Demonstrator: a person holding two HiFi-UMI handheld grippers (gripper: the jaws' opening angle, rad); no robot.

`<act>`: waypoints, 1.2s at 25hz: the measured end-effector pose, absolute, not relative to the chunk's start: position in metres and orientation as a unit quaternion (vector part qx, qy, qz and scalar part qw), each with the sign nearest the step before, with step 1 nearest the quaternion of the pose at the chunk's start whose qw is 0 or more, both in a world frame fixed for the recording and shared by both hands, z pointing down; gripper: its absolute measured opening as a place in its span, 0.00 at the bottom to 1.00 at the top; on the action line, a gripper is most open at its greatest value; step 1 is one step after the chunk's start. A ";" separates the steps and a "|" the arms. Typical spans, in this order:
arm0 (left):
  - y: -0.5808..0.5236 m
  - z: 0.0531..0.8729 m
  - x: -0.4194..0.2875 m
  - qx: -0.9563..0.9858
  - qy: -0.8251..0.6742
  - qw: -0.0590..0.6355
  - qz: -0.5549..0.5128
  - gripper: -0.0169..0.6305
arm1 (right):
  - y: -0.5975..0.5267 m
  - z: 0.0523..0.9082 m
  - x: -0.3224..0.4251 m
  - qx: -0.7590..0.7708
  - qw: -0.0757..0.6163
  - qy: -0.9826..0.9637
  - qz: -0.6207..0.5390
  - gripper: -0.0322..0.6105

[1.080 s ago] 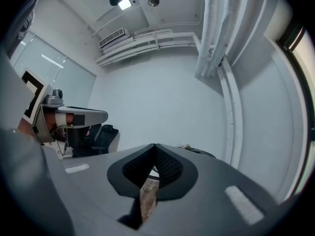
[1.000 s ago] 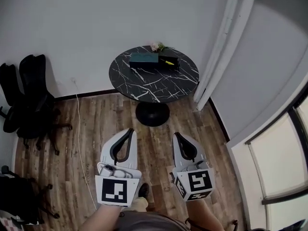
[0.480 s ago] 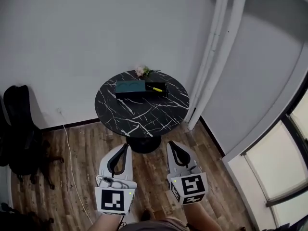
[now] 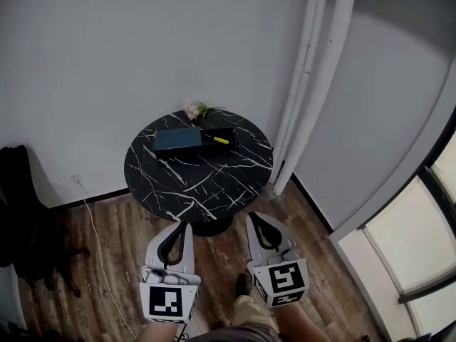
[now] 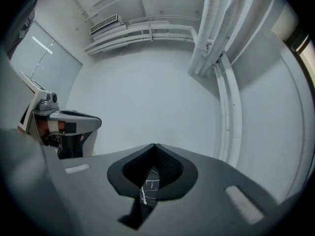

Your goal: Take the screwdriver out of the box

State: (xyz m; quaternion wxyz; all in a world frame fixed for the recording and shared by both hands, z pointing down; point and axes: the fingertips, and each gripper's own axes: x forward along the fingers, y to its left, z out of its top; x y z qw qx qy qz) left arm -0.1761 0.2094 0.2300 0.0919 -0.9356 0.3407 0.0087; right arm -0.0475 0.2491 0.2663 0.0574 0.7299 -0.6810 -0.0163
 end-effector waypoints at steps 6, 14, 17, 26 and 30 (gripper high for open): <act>0.161 0.242 -0.124 -0.932 0.350 0.096 -0.023 0.03 | 0.199 0.274 0.009 0.725 0.054 -0.686 -0.007 0.09; 0.090 0.242 -0.058 -0.924 0.371 0.091 -0.036 0.03 | 0.119 0.286 0.069 0.700 0.055 -0.712 0.015 0.09; 0.066 0.239 -0.038 -0.921 0.378 0.094 -0.033 0.03 | 0.092 0.286 0.090 0.691 0.058 -0.720 0.016 0.09; 0.019 0.232 -0.002 -0.905 0.411 0.101 -0.033 0.03 | 0.036 0.282 0.131 0.667 0.055 -0.743 0.010 0.09; 0.010 0.228 0.002 -0.900 0.421 0.110 -0.031 0.03 | 0.022 0.280 0.139 0.662 0.050 -0.748 0.006 0.09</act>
